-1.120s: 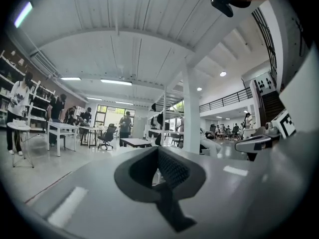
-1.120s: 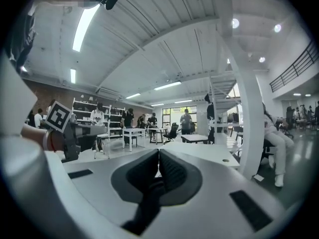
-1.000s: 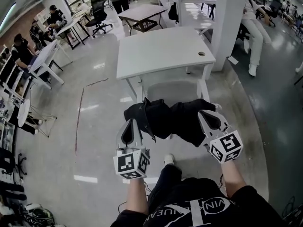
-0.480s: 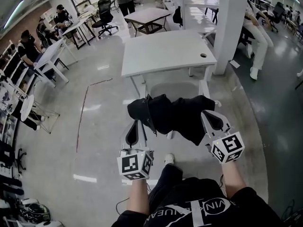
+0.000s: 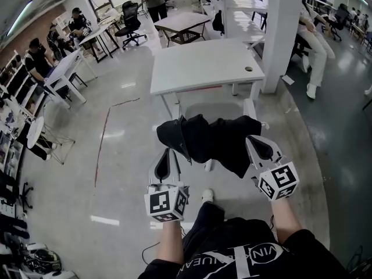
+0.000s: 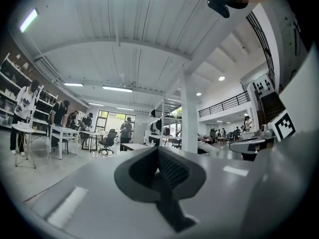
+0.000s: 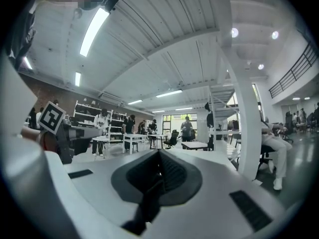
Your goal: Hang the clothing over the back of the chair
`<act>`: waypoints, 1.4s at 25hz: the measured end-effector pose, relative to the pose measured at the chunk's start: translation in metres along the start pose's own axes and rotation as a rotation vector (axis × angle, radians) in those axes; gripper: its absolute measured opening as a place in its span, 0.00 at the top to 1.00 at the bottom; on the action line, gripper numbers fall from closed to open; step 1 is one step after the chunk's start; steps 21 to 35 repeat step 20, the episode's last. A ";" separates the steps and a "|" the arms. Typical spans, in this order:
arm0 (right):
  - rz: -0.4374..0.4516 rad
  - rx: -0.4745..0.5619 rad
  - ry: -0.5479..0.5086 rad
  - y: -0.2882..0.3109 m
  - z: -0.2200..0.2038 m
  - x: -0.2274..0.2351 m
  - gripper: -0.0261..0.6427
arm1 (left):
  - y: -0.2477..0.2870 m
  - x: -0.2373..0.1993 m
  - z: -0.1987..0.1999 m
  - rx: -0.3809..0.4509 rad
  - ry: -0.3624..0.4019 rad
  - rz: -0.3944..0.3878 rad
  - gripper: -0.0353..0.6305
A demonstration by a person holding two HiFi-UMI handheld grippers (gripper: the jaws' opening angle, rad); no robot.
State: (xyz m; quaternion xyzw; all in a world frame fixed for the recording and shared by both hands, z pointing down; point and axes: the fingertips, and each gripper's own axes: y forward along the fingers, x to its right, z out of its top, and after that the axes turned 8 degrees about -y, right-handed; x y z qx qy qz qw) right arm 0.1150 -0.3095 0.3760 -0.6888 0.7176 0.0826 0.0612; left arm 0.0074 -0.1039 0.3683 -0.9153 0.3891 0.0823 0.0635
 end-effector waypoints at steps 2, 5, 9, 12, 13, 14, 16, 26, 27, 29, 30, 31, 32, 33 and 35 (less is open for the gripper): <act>0.002 0.000 0.000 -0.002 -0.001 0.000 0.94 | -0.001 0.003 -0.001 0.001 0.002 0.000 0.93; 0.001 0.000 0.003 -0.006 -0.004 0.002 0.94 | -0.001 0.008 -0.003 0.001 0.005 -0.004 0.93; -0.010 0.007 0.019 -0.013 -0.003 0.007 0.94 | -0.003 0.015 0.000 0.005 0.015 -0.005 0.93; -0.014 0.014 0.024 -0.017 0.000 0.009 0.94 | -0.004 0.016 0.004 0.012 0.019 0.004 0.93; -0.014 0.015 0.024 -0.017 0.000 0.010 0.94 | -0.004 0.017 0.004 0.014 0.017 0.006 0.93; -0.013 0.016 0.025 -0.017 0.000 0.011 0.94 | -0.003 0.017 0.004 0.015 0.013 0.007 0.93; -0.011 0.016 0.027 -0.017 -0.003 0.011 0.94 | -0.003 0.017 0.001 0.017 -0.004 0.008 0.93; -0.011 0.016 0.031 -0.020 -0.008 0.009 0.94 | -0.006 0.015 -0.002 0.019 -0.027 0.013 0.93; -0.011 0.016 0.031 -0.020 -0.008 0.009 0.94 | -0.006 0.015 -0.002 0.019 -0.027 0.013 0.93; -0.011 0.016 0.031 -0.020 -0.008 0.009 0.94 | -0.006 0.015 -0.002 0.019 -0.027 0.013 0.93; -0.011 0.016 0.031 -0.020 -0.008 0.009 0.94 | -0.006 0.015 -0.002 0.019 -0.027 0.013 0.93; -0.011 0.016 0.031 -0.020 -0.008 0.009 0.94 | -0.006 0.015 -0.002 0.019 -0.027 0.013 0.93; -0.011 0.016 0.031 -0.020 -0.008 0.009 0.94 | -0.006 0.015 -0.002 0.019 -0.027 0.013 0.93; -0.011 0.016 0.031 -0.020 -0.008 0.009 0.94 | -0.006 0.015 -0.002 0.019 -0.027 0.013 0.93; -0.011 0.016 0.031 -0.020 -0.008 0.009 0.94 | -0.006 0.015 -0.002 0.019 -0.027 0.013 0.93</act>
